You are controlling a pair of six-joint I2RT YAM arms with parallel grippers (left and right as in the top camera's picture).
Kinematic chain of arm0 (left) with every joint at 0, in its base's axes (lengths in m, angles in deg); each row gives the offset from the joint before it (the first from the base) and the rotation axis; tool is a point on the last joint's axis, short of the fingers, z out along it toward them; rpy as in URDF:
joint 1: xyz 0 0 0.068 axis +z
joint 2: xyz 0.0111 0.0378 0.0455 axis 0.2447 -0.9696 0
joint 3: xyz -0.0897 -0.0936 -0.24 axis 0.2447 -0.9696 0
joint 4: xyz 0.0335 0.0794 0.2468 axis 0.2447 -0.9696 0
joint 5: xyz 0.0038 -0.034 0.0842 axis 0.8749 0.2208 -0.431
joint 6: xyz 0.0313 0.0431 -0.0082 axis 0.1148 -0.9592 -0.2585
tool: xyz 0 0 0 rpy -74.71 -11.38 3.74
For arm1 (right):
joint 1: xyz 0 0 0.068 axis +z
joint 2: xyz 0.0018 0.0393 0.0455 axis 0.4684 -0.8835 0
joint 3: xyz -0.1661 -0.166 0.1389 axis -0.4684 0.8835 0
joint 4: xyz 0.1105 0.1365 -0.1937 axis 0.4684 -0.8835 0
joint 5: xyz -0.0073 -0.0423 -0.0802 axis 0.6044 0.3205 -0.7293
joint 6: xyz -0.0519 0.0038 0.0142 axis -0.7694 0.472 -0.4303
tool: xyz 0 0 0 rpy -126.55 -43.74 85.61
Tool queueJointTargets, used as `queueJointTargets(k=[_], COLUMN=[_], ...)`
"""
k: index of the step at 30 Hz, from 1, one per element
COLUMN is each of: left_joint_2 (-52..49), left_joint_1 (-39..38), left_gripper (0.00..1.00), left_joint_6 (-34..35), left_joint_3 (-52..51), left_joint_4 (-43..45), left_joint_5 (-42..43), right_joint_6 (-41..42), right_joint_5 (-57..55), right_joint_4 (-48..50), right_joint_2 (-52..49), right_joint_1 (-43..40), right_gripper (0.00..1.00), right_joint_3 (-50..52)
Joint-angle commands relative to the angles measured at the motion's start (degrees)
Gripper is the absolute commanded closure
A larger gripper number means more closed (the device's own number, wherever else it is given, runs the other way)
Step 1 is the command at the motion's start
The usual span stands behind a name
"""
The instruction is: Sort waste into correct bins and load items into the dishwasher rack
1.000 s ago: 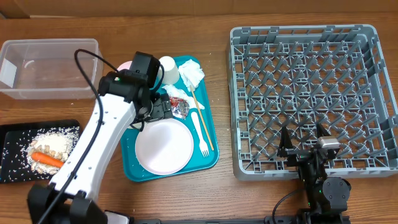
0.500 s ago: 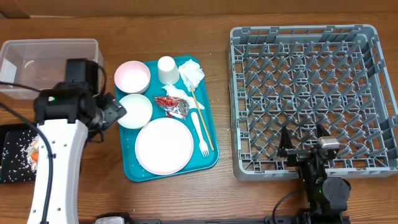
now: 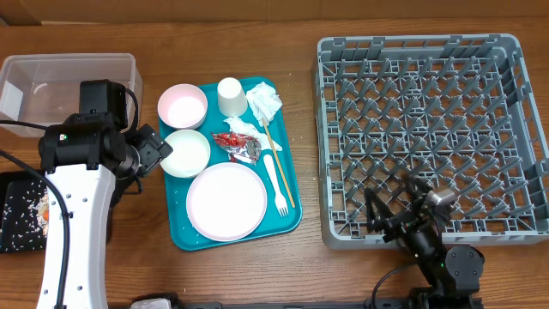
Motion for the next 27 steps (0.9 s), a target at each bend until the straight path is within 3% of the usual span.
queueJointTargets(k=[1,5,10,13,20,27], left_joint_2=[0.2,0.2,0.2,0.2,0.2,0.2], left_joint_1=[0.2,3.1,12.6,17.5,21.7,21.7], left_gripper=[0.0,0.0,0.0,0.0,0.0,0.0], left_joint_6=[0.1,0.2,0.1,-0.1,-0.1,-0.1], left_joint_3=[0.9,0.9,0.9,0.9,0.9,0.9], left_joint_4=[0.0,0.3,-0.1,-0.7,-1.6,-1.6], left_joint_5=[0.8,3.4,9.8,10.7,10.6,10.7], right_joint_6=[17.7,32.4,32.9,35.1,34.3,23.6], right_joint_5=[15.2,17.3,26.9,26.8,25.2,22.1], right_joint_4=[0.3,1.6,19.1,23.5,22.2,14.5], right_joint_2=[0.7,0.7,0.7,0.7,0.2,-9.4], right_joint_1=[-0.2,-0.1,-0.2,-0.2,-0.2,-0.2], right_gripper=[0.0,0.0,0.0,0.0,0.0,0.0], right_joint_3=[0.6,0.6,0.5,-1.6,-10.9,-26.6])
